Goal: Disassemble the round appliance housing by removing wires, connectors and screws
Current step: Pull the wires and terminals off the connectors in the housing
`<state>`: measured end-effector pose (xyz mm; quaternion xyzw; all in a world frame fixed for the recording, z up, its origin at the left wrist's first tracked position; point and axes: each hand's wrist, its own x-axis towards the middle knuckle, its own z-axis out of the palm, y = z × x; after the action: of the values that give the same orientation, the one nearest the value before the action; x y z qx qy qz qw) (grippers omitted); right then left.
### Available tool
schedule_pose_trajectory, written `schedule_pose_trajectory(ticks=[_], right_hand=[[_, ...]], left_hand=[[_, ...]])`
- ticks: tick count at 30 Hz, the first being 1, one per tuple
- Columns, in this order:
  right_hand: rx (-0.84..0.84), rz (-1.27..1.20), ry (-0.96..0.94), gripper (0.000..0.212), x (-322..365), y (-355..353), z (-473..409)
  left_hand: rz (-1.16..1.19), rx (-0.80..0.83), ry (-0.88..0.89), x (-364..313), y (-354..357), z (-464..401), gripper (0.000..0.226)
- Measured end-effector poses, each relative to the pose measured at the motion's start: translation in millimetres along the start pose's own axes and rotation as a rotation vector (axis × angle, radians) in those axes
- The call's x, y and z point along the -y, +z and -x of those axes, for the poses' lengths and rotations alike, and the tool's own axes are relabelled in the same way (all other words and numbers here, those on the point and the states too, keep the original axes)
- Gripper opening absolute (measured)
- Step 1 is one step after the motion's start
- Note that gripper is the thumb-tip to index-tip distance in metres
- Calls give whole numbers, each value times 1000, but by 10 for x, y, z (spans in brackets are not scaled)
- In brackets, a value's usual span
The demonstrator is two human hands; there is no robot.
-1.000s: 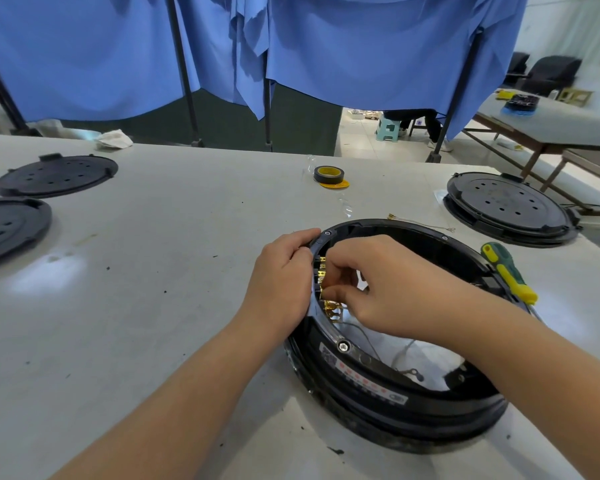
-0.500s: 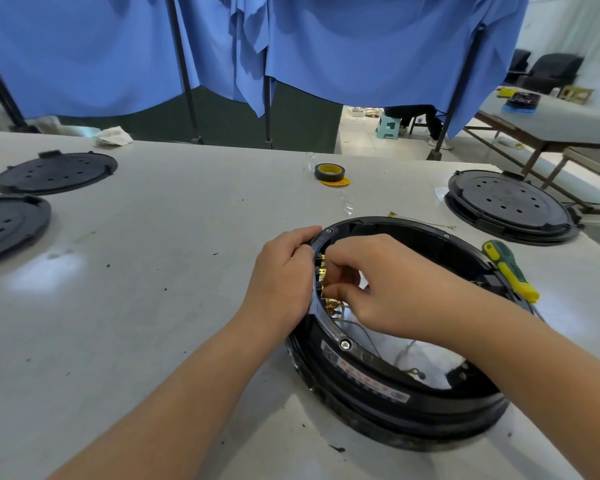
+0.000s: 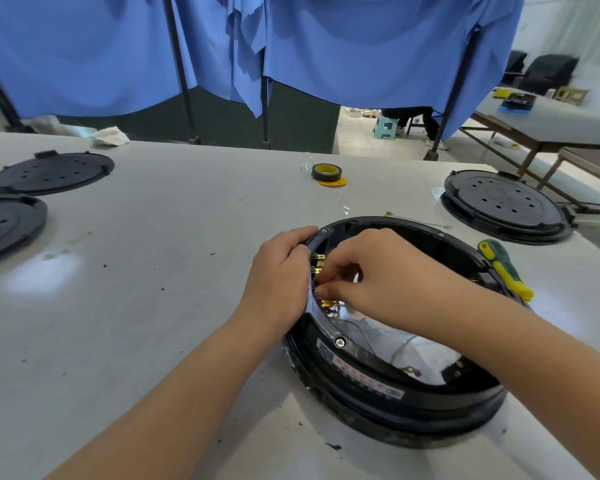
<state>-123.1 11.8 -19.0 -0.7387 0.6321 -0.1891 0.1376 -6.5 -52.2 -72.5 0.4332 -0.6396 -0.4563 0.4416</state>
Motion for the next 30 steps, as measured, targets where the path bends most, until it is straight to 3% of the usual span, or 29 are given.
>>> schedule_pose_trajectory(ticks=[8, 18, 23, 30], right_hand=[[-40, 82, 86, 7, 73, 33, 40], [-1, 233, -40, 9, 109, 5, 60], [-62, 203, -11, 13, 110, 48, 88], [-15, 164, -92, 10, 58, 1, 63]], left_hand=[[12, 22, 1, -3, 10, 1, 43], [28, 23, 1, -2, 7, -1, 42], [33, 18, 2, 0, 19, -2, 41], [38, 21, -4, 3, 19, -4, 41]])
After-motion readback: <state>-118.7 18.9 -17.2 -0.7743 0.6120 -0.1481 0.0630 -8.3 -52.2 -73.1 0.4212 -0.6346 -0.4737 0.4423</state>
